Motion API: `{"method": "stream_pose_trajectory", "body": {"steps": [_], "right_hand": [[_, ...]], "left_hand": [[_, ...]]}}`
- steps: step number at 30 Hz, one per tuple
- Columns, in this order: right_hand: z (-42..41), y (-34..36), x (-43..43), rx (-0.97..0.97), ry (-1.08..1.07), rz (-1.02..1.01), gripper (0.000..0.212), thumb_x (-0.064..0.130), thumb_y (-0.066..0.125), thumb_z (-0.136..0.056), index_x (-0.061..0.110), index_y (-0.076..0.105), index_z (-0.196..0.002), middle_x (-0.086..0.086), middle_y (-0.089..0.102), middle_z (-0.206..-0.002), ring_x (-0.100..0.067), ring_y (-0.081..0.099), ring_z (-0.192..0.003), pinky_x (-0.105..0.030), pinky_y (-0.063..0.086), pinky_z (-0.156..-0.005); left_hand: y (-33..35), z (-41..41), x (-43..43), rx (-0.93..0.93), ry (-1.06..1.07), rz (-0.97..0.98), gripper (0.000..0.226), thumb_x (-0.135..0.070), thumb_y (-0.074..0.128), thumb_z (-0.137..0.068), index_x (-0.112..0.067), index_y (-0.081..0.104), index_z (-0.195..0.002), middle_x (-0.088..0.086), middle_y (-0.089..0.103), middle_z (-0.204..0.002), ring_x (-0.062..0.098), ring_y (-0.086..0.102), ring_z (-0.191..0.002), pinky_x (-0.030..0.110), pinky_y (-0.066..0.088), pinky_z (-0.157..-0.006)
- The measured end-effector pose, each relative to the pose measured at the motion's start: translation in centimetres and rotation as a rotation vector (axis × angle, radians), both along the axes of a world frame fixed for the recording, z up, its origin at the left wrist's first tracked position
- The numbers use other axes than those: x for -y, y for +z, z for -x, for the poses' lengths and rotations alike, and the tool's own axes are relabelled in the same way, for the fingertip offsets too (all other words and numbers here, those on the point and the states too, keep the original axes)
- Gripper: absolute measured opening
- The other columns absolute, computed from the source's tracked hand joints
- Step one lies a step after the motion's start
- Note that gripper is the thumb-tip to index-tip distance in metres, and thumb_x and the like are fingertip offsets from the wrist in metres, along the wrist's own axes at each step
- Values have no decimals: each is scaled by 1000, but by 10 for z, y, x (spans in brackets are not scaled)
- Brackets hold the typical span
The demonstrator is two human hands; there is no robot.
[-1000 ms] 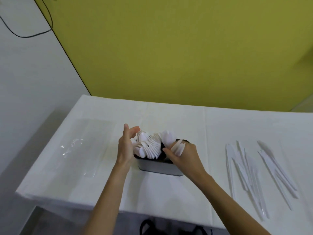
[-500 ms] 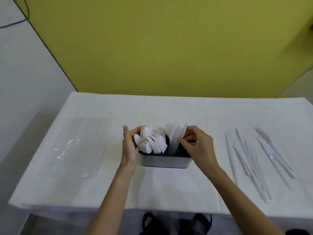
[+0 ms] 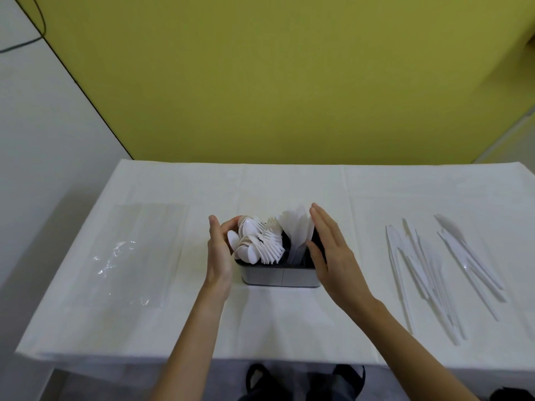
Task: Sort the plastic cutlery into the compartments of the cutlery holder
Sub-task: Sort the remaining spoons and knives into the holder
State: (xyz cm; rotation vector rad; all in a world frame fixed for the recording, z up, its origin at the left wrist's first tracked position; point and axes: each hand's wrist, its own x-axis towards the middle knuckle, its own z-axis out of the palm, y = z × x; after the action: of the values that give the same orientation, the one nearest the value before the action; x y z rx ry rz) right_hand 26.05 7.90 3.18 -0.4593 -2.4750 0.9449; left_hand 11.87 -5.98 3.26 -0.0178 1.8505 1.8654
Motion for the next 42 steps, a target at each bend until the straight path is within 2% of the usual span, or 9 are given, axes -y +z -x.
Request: {"method": "stream_pose_trajectory", "body": {"steps": [5,12,16,19,23,25,29,34,42], "right_hand": [[3,-5,-1,100,173,-240,54,26,25,-101,13,12,-152,5,2,-160,-9,4,-148,-29,9,-119],[6,-4,-3,121,202,-196,59,31,29,-99,15,7,-152,0,-2,-162,-15,-3,-148,-34,5,-120],[-5,3,-12,50,197,-118,60,27,34,-100,13,8,-152,-2,-2,-162,-19,-2,-149,-40,8,-120],[-15,7,-31,-13,96,-72,59,28,33,-100,10,11,-152,-1,2,-162,-17,5,-149,-45,20,-118],[-43,1,-65,-47,-99,-48,55,31,33,-100,9,24,-150,0,16,-160,-13,16,-147,-27,20,-118],[-67,-6,-86,-25,-213,-5,51,31,35,-100,12,30,-147,1,25,-157,-12,22,-145,-22,21,-116],[-120,-24,-128,38,-427,19,42,16,47,-98,9,44,-139,-6,44,-145,-20,40,-135,-35,34,-110],[-187,-50,-183,193,-668,64,33,4,53,-92,6,56,-125,-10,57,-126,-29,52,-118,-28,38,-95],[-201,-71,-271,526,-686,174,34,20,49,-97,9,54,-128,-7,53,-129,-25,52,-116,-41,47,-91]], "left_hand": [[2,-4,-3,6,43,28,61,-54,13,-100,-28,68,-99,-5,72,-101,11,64,-99,25,47,-83],[9,-8,-2,-9,19,13,62,-52,12,-101,-22,66,-111,-2,71,-108,13,63,-104,23,47,-84],[25,2,-3,-160,38,47,53,-44,17,-103,-17,61,-117,-1,64,-121,14,54,-122,27,37,-99],[47,9,-14,-341,29,67,42,-46,25,-101,-26,61,-113,-4,61,-127,9,49,-127,21,32,-102],[75,-7,-56,-545,-95,104,52,-47,32,-91,-19,60,-125,-13,58,-125,-4,47,-119,-3,31,-91],[79,-26,-90,-651,-211,129,47,-45,38,-92,-19,59,-126,-14,57,-125,-6,47,-118,-2,31,-93],[66,-75,-148,-812,-454,167,39,-39,45,-92,-19,59,-122,-11,59,-123,1,49,-117,11,34,-98],[8,-133,-205,-678,-712,491,22,-38,51,-94,-21,59,-105,-9,60,-104,13,57,-97,29,45,-79],[-68,-175,-232,-579,-906,928,54,-47,51,-93,-5,40,-125,10,53,-123,29,57,-111,35,45,-83]]}}
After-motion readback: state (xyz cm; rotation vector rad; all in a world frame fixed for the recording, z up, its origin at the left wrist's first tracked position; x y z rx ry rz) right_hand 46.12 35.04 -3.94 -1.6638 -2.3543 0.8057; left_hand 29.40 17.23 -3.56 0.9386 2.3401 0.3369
